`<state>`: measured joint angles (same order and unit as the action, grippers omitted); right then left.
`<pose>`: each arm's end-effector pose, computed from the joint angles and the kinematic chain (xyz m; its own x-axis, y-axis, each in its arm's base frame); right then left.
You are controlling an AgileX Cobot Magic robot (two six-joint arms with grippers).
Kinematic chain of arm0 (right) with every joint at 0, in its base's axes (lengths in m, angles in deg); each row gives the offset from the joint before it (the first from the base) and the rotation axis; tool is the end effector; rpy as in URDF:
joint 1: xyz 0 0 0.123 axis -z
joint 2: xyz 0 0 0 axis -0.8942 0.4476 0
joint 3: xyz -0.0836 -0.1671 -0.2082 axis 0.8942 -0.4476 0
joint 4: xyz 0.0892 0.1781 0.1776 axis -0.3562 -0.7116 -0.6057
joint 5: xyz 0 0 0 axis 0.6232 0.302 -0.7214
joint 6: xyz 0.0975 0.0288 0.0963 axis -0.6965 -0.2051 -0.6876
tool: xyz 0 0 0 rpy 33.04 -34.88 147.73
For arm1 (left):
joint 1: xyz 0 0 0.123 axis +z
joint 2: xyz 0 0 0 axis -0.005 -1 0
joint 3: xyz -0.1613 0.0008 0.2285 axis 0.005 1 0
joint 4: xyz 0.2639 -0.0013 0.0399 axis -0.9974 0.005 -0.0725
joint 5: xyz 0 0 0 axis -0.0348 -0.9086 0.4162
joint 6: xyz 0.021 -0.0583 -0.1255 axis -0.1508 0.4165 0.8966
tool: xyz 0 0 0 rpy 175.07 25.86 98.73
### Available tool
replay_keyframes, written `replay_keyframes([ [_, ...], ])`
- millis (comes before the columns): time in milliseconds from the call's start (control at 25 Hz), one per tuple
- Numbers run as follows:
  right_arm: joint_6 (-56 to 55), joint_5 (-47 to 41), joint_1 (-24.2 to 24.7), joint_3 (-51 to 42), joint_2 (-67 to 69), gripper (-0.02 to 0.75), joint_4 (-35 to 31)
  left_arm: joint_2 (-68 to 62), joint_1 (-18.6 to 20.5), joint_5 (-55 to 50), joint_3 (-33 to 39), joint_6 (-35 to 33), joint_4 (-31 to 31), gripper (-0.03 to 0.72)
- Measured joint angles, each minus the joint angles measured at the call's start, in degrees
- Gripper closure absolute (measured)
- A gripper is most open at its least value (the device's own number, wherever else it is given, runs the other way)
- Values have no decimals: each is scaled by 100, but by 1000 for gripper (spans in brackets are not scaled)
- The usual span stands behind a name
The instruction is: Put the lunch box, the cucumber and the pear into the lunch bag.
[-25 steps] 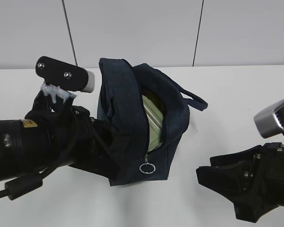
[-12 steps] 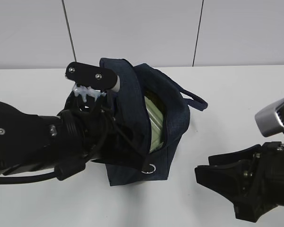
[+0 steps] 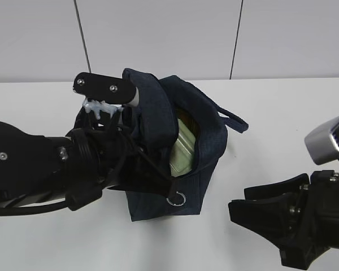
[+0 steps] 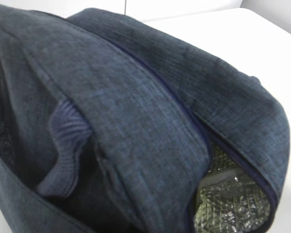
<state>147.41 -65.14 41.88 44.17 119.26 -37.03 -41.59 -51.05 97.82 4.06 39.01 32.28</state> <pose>0.1966 0.1496 0.1774 -0.5028 -0.1687 -0.8478 -0.6877 0.6722 0.2741 0.2436 -0.2629 0.1624 -0.5171 0.2327 -0.8237 0.5547 0.8240 -0.1154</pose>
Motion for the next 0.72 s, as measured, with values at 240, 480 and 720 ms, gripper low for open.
replay_keyframes([
  [240, 239, -13, 0, 0, 0, 421, 85, -2, 86, -26, 0, -391, 12, 683],
  [480, 823, -458, 0, 0, 219, 421, 103, 71, 459, -353, 0, -671, -31, 685],
  [720, 1333, -793, 0, 14, 837, 421, 25, 84, 803, -810, 0, -693, -327, 685],
])
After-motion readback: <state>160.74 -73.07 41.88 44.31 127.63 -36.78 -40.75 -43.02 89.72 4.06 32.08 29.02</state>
